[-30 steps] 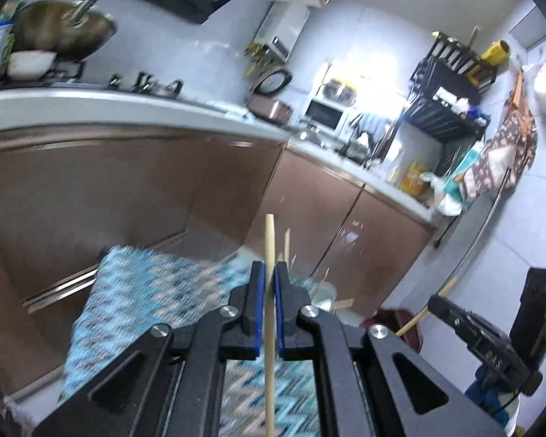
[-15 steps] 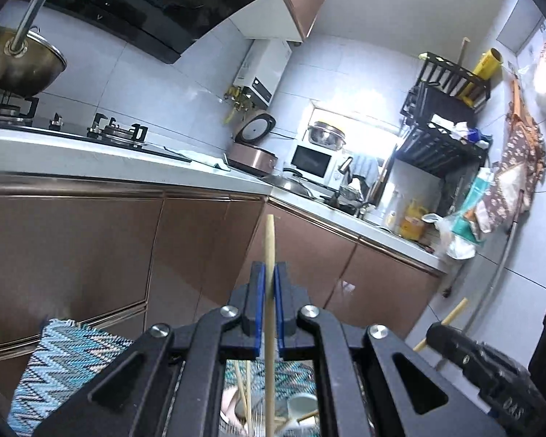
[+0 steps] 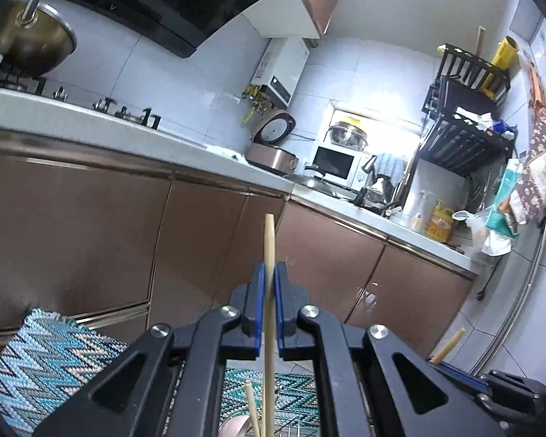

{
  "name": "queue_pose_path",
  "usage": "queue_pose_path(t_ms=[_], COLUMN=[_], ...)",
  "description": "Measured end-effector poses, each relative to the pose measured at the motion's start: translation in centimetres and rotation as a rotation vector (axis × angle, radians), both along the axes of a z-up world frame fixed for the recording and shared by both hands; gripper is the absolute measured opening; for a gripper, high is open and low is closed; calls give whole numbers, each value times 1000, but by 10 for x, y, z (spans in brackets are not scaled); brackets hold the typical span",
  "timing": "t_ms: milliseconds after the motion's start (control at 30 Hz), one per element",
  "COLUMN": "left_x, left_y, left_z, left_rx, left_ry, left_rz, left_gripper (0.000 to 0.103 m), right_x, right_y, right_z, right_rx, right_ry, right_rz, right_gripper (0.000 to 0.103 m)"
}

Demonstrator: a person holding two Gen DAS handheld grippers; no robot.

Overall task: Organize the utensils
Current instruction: 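Lower both chopsticks into the holder and open both tools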

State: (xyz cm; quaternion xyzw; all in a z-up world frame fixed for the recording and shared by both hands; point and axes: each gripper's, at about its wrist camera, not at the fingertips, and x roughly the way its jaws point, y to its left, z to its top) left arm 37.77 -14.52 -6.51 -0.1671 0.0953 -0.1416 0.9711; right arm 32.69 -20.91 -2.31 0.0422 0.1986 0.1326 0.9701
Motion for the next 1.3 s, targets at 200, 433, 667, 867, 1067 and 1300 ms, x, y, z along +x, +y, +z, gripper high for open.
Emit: queue_pose_path(t_ms=[200,433,667,867,1067,1300], left_x=[8,-4,-43,-84,-135,-200], left_y=[3,10,34,54,73,91], left_z=[-25,-21,0,19,28,34], left_rx=[-11,24,68,131,213,274], left_ry=[43,52,46,69,110,136], left_rz=[23,23,51,85,108,163], left_gripper=[5,17,41,52,55,56], right_x=[6,3,-16,-51,-89,-134], right_y=[1,-2,1,8,23,39], right_z=[-14,-16,-8,2,9,19], right_rx=[-10,15,51,71,54,33], right_ry=[38,63,56,31,13,-15], right_rz=[-5,-29,-53,-83,-121,-170], right_gripper=[5,21,31,45,60,83])
